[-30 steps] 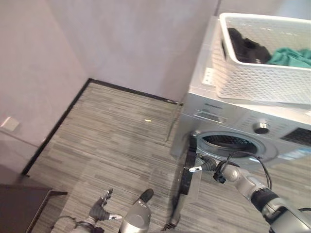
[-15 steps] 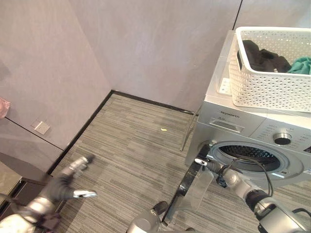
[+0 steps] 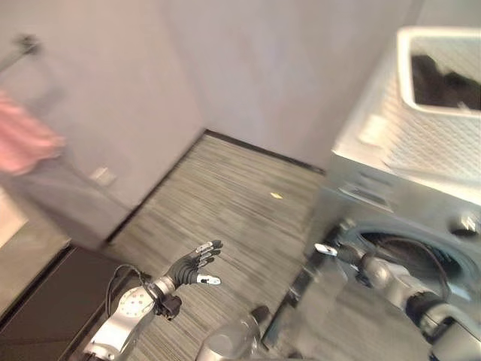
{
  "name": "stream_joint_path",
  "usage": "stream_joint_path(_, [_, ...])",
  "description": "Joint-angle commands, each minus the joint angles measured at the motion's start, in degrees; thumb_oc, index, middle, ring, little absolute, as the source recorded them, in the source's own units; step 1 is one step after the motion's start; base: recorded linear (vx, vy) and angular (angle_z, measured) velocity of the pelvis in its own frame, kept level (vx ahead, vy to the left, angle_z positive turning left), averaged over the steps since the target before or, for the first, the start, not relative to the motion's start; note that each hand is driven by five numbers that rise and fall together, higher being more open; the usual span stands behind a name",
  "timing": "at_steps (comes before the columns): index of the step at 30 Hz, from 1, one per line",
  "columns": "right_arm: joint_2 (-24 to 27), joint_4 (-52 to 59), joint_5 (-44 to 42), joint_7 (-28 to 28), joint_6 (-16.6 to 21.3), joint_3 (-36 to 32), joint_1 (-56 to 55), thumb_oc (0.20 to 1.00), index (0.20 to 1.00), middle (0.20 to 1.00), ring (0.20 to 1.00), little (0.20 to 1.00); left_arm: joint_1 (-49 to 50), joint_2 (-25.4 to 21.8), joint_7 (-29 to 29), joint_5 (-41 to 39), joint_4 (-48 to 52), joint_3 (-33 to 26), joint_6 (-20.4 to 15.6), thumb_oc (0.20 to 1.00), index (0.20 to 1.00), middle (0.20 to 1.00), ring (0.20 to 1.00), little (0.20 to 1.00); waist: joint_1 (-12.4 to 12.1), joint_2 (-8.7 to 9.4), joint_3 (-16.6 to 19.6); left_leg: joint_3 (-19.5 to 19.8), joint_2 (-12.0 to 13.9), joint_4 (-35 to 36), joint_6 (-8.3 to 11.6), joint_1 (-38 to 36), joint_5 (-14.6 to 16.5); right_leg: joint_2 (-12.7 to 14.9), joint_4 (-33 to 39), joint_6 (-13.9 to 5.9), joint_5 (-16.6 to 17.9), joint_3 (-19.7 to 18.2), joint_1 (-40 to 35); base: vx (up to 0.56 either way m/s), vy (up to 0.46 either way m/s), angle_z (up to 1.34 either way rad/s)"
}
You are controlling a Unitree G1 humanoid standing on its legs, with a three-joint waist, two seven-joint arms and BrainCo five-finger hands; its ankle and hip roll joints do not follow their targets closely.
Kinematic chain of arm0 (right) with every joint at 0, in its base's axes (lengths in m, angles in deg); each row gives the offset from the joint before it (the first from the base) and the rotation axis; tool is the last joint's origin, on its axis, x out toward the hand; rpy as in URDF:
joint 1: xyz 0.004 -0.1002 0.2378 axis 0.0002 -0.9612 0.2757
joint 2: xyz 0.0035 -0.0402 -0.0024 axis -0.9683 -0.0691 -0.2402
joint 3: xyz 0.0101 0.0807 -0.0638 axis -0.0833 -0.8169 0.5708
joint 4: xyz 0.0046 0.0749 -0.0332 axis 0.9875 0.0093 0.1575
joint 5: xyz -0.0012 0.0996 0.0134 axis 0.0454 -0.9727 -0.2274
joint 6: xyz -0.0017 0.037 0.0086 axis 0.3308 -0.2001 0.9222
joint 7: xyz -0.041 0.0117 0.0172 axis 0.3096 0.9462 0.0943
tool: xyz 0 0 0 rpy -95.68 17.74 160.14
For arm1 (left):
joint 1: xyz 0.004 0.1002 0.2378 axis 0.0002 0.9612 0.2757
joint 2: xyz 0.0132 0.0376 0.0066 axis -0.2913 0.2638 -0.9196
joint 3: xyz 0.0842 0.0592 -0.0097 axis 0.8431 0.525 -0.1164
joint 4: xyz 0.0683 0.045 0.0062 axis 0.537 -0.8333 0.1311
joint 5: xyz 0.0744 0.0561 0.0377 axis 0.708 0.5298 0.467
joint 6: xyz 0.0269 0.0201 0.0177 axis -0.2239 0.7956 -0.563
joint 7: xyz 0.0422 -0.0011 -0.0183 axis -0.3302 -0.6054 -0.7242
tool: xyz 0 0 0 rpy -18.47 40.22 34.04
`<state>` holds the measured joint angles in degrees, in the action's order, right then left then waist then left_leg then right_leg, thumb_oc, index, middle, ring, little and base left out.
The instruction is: Grab the laundry basket,head to the washer,open it,put in the laundry and shut it.
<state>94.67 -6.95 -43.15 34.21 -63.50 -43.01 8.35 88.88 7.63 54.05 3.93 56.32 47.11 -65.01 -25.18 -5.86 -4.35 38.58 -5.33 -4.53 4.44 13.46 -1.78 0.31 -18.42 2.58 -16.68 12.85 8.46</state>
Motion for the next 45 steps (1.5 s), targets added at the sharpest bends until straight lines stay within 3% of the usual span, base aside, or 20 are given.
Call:
stream_joint_path(1, [-11.61,-0.58,4.99,0.67,3.97,5.1,4.89,1.0,1.0,1.0,1.0,1.0,-3.48,-1.4,1.06,-2.3,2.49,8.6,0.18,1.0,1.0,1.0,1.0,1.0,-3.56,-0.04,-3.97,-1.26,-3.29,8.39,1.49,5.8,-12.26,-1.07,16.93,-2.0,7.06,2.53,-7.41,-0.22,0.014,0.74])
stream_joint_path(2, [-11.27,-1.34,4.74,0.66,3.81,5.04,5.28,1.0,1.0,1.0,1.0,1.0,-3.39,-1.01,1.46,-2.93,3.59,9.11,0.63,1.0,1.0,1.0,1.0,1.0,-1.96,-0.09,-3.71,-4.12,-3.31,7.77,0.09,3.88,-10.87,-0.43,18.37,-2.44,8.85,2.55,-7.25,-0.16,0.058,0.86])
stream_joint_path(3, [-11.29,-1.35,4.73,0.67,3.82,5.08,5.28,1.0,1.0,1.0,1.0,1.0,-3.31,-1.03,1.46,-2.94,3.66,9.06,0.67,1.0,1.0,1.0,1.0,1.0,-2.01,-0.08,-3.76,-4.23,-3.32,7.76,0.04,3.81,-10.82,-0.42,18.47,-2.46,8.91,2.45,-7.36,-0.2,0.06,0.49])
stream_joint_path(6, [-11.56,-3.41,4.63,0.42,3.42,4.68,4.93,1.0,1.0,1.0,1.0,1.0,-2.95,-1.22,1.98,-4.08,5.26,9.28,1.62,1.0,1.0,1.0,1.0,1.0,-0.04,1.78,-2.25,-9.4,-2.5,2.15,-2.25,0.18,-2.93,1.99,21.84,-3.03,11.79,3.25,-6.6,-0.14,0.028,0.02])
stream_joint_path(8, [-11.25,-4.99,4.32,0.8,2.88,2.85,3.15,1.0,1.0,1.0,1.0,1.0,-2.88,-0.36,2.16,-5.35,6.48,10.15,1.9,1.0,1.0,1.0,1.0,1.0,4.12,2.52,0.56,-12.17,0.24,3.18,-3.11,-6.23,0.58,2.37,23.15,-2.82,12.76,5.42,-6.22,-0.1,0.032,0.61])
stream_joint_path(13, [-13.52,-8.85,4.62,0.94,2.79,2.37,1.89,1.0,1.0,1.0,1.0,1.0,-0.85,-0.75,2.54,-4.18,9.24,8.43,1.78,1.0,1.0,1.0,1.0,1.0,5.32,2.14,2.96,-11.33,-2.69,5.22,-5.2,-11.18,3.97,2.56,23.06,-3.34,14.05,6.79,-7.09,-0.04,0.048,0.51])
stream_joint_path(22, [-16.13,-11.6,4.02,1.05,2.41,0.83,1.62,1.0,1.0,1.0,1.0,1.0,2.92,-0.16,3.2,-3.33,9.63,6.16,2.17,1.0,1.0,1.0,1.0,1.0,5.27,1.79,5.58,-10.37,-4.6,7.21,-7.27,-13.94,4.23,3.41,23.0,-4.16,16.07,6.19,-8.19,-0.07,0.089,0.02])
stream_joint_path(26, [-16.16,-9.75,4.11,0.97,2.28,0.12,1.2,1.0,1.0,1.0,1.0,1.0,2.35,1.16,3.25,-2.43,7.47,7.07,2.13,1.0,1.0,1.0,1.0,1.0,6.43,1.31,6.38,-10.98,-5.16,9.05,-8.5,-14.76,3.81,4.0,22.01,-4.73,17.38,4.77,-6.9,-0.09,0.096,-0.08])
stream_joint_path(38, [-7.77,-2.59,3.04,1.52,0.76,-8.93,-6.92,1.0,1.0,1.0,1.0,1.0,-2.82,6.83,-0.1,0.57,-8.21,9.72,0.53,1.0,1.0,1.0,1.0,1.0,12.77,1.83,6.86,-16.1,-5.99,8.45,-10.95,-15.1,5.05,4.59,20.3,-6.63,20.62,-1.26,-3.73,-0.06,0.047,-0.32])
stream_joint_path(40, [-5.79,0.0,2.97,1.64,0.14,-12.18,-9.54,1.0,1.0,1.0,1.0,1.0,-3.77,8.12,-2.02,2.85,-12.31,8.53,0.11,1.0,1.0,1.0,1.0,1.0,13.82,2.35,6.13,-17.88,-5.92,7.2,-11.6,-14.7,5.74,4.23,16.9,-6.79,19.52,-2.4,-2.54,-0.09,0.008,-0.33])
stream_joint_path(43, [-5.64,0.31,2.77,1.87,-0.07,-13.26,-9.81,1.0,1.0,1.0,1.0,1.0,-4.22,8.77,-2.56,3.06,-13.44,7.92,-0.04,1.0,1.0,1.0,1.0,1.0,13.34,2.34,5.73,-19.08,-5.62,6.48,-11.6,-14.19,6.0,5.07,14.18,-7.54,18.82,-1.53,-1.27,-0.07,-0.015,-0.33])
stream_joint_path(45, [-6.37,-0.63,2.78,1.84,-0.2,-13.66,-9.09,1.0,1.0,1.0,1.0,1.0,-4.86,9.2,-3.04,3.44,-15.55,6.91,-0.36,1.0,1.0,1.0,1.0,1.0,12.76,2.03,5.23,-20.85,-4.01,6.8,-11.35,-14.13,6.21,7.77,13.5,-8.82,19.49,1.13,-0.52,-0.04,-0.106,-0.41])
